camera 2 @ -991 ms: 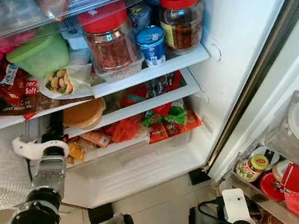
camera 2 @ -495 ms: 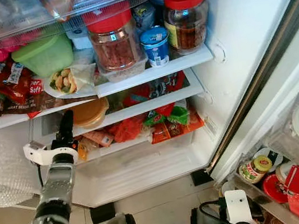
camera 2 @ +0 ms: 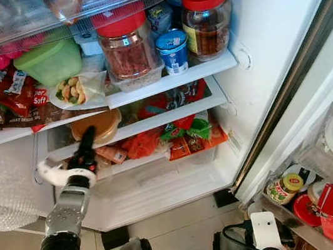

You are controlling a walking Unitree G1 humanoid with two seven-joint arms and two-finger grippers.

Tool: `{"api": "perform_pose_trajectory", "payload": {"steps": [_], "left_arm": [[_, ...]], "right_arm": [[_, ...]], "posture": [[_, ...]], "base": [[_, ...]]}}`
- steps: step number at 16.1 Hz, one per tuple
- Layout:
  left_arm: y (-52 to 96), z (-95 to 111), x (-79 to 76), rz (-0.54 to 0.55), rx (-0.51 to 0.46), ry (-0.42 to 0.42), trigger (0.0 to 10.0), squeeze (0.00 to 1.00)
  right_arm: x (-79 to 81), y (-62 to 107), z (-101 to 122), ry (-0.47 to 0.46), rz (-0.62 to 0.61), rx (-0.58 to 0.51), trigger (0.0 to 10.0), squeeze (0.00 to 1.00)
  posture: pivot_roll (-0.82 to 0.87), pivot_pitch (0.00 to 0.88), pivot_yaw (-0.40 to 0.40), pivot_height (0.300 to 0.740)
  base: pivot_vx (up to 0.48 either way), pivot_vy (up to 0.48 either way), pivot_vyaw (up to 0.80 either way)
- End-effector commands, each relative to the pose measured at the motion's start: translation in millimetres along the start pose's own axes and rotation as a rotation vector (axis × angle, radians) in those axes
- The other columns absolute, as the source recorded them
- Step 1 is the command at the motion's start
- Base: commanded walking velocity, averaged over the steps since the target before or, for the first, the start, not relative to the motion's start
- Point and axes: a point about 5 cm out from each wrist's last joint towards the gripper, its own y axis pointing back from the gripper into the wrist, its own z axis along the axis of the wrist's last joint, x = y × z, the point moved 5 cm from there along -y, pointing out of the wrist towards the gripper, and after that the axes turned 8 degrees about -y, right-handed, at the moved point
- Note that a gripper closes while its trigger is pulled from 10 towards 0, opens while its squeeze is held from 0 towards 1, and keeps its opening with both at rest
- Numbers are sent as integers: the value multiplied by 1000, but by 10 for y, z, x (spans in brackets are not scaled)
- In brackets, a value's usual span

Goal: Restocking fridge

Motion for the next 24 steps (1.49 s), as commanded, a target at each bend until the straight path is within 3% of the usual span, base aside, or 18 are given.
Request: {"api": "perform_pose_trajectory", "payload": {"steps": [1, 8, 15, 16, 17, 19, 21, 24], "left_arm": [[21, -9, -8, -14, 27, -3, 10000, 0], [-183, 65, -251, -76, 28, -36, 10000, 0], [-371, -25, -312, -62, 94, -82, 10000, 0], [-351, -79, -321, -92, 133, -206, 10000, 0], [-312, -101, -328, -130, 154, -257, 10000, 0], [-270, -91, -315, -147, 152, -272, 10000, 0], [-152, -78, -406, -246, 156, -274, 10000, 0], [22, -60, -419, -283, 146, -352, 10000, 0]], "right_arm": [[113, 247, -615, 56, 42, 206, 10000, 0], [118, 247, -613, 64, 46, 204, 10000, 0], [122, 247, -613, 65, 48, 205, 10000, 0], [130, 251, -611, 53, 48, 200, 10000, 0], [129, 254, -613, 42, 42, 200, 10000, 0], [136, 254, -610, 46, 48, 198, 10000, 0], [149, 255, -586, 34, 58, 176, 10000, 0], [135, 260, -594, 41, 55, 173, 10000, 0]], "posture": [[-121, 204, 126, 647], [-121, 217, 122, 647], [-121, 229, 121, 647], [-129, 231, 128, 647], [-117, 238, 131, 647], [-110, 242, 131, 647], [-103, 247, 130, 647], [-91, 241, 126, 647]], "base": [[0, 0, 0], [0, 0, 0], [0, 0, 0], [0, 0, 0], [0, 0, 0], [0, 0, 0], [0, 0, 0], [0, 0, 0]]}}
